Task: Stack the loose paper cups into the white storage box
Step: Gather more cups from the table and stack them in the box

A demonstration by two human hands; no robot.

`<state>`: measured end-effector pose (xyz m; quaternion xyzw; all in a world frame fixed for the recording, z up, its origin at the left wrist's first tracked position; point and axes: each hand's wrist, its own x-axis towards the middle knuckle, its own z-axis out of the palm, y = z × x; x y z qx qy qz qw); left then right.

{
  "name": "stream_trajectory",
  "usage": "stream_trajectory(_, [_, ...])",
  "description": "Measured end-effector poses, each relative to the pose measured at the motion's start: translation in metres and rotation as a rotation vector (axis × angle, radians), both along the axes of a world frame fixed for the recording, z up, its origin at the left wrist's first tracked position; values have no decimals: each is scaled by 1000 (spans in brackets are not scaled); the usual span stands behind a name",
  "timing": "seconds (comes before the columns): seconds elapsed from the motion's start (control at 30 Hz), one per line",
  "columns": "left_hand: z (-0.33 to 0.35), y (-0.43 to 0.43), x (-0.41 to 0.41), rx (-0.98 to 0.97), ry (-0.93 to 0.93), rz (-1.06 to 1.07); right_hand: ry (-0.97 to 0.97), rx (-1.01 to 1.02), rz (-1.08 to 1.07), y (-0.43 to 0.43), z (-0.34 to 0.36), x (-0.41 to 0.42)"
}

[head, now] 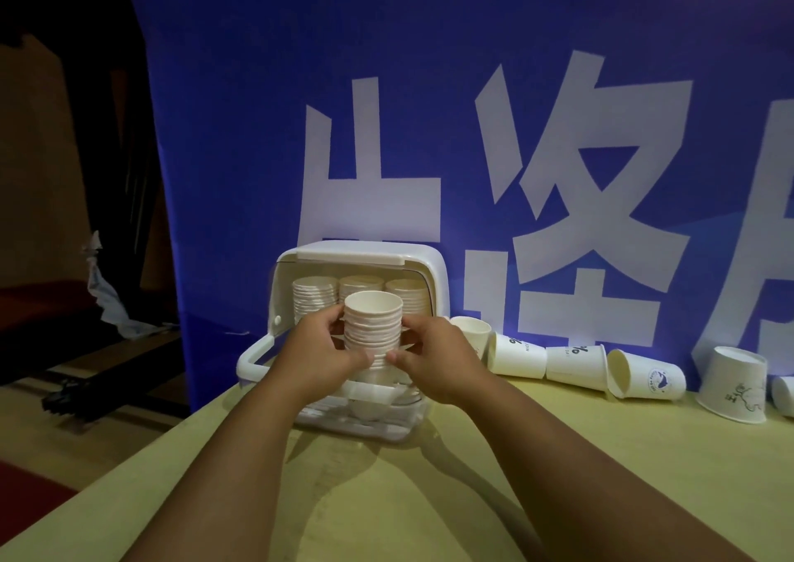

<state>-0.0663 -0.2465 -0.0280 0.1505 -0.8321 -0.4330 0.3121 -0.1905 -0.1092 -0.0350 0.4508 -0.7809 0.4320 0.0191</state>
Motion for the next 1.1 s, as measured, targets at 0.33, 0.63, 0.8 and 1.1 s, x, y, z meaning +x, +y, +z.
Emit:
stream_trajectory(0.33, [-7,-36,-8,14,87,204,3,61,-17,-60,17,4])
stream_trajectory(0.63, [-11,-31,-12,-36,76,371,1,81,-6,-68,7,2])
stream_trajectory(0.8, [-5,-20,-4,-25,156,449,25,57,-80,-59,4,8])
stream_trajectory(1.1, [-3,20,3,-238,-79,365,130,25,-306,-17,5,25])
